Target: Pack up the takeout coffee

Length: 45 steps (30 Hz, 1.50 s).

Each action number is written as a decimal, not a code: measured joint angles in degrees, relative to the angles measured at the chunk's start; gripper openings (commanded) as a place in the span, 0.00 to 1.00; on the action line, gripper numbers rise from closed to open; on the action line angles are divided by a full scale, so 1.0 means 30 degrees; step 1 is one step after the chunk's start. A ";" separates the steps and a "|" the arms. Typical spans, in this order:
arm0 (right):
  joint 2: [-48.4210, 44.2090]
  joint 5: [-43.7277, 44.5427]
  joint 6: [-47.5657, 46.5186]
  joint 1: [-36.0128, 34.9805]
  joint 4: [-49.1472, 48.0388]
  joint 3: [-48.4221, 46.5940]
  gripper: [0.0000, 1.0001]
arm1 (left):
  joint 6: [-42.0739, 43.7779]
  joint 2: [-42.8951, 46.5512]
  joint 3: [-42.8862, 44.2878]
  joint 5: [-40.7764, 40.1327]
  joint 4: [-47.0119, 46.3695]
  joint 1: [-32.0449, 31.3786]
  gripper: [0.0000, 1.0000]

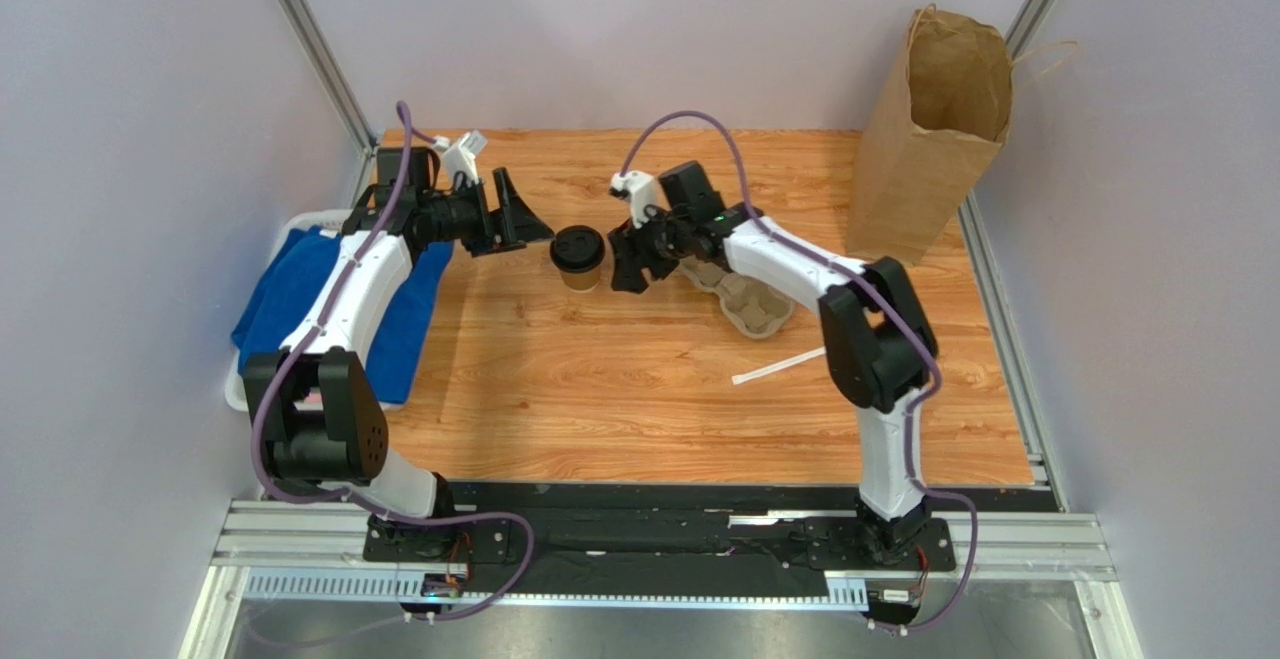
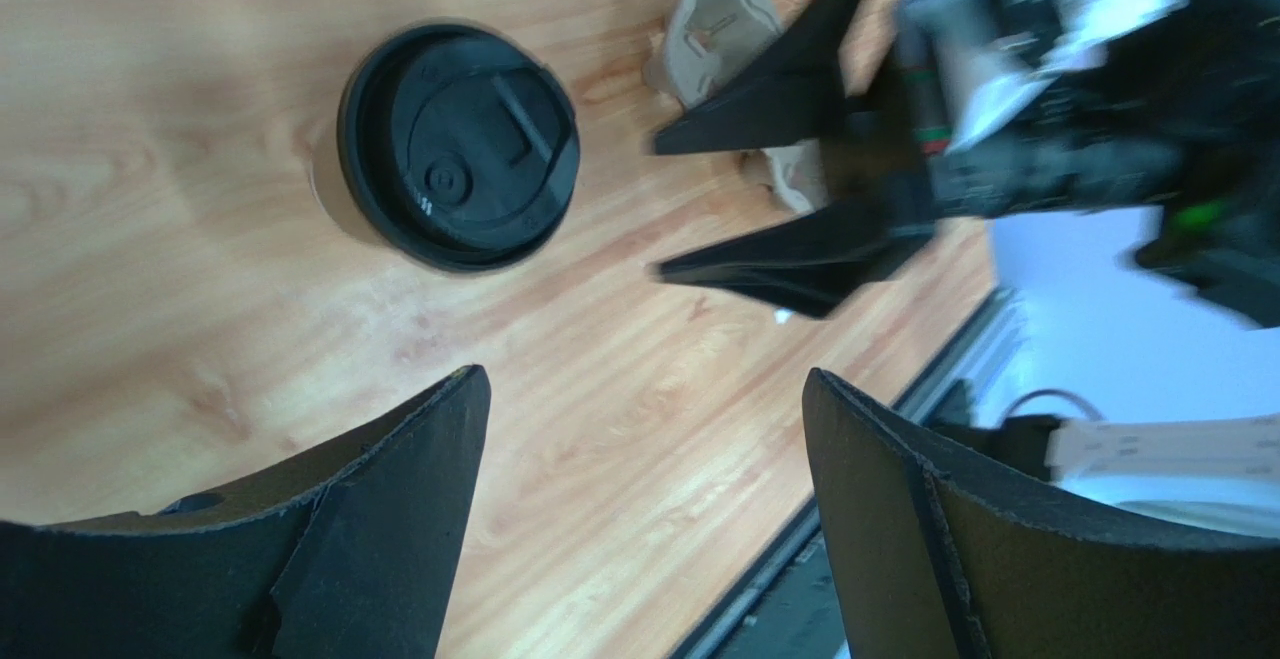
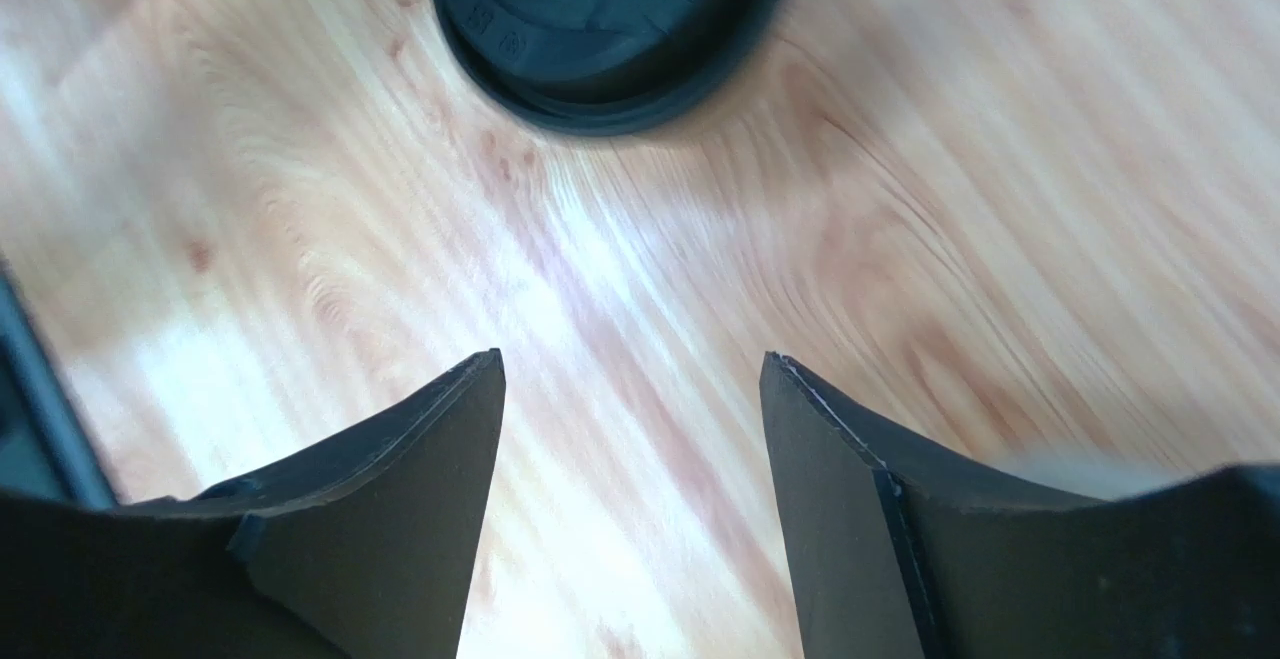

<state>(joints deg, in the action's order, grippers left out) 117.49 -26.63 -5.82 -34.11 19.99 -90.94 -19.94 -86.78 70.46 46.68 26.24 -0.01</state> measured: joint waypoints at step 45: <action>-0.4080 0.1894 -1.1548 1.6269 1.0673 -0.8663 0.63 | 0.5770 -1.7260 1.6793 -0.5348 0.3388 -0.9763 0.52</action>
<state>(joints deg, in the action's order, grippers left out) 105.25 -20.95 -40.47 14.70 52.01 -116.92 -2.63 -138.56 120.84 30.63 36.40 -29.30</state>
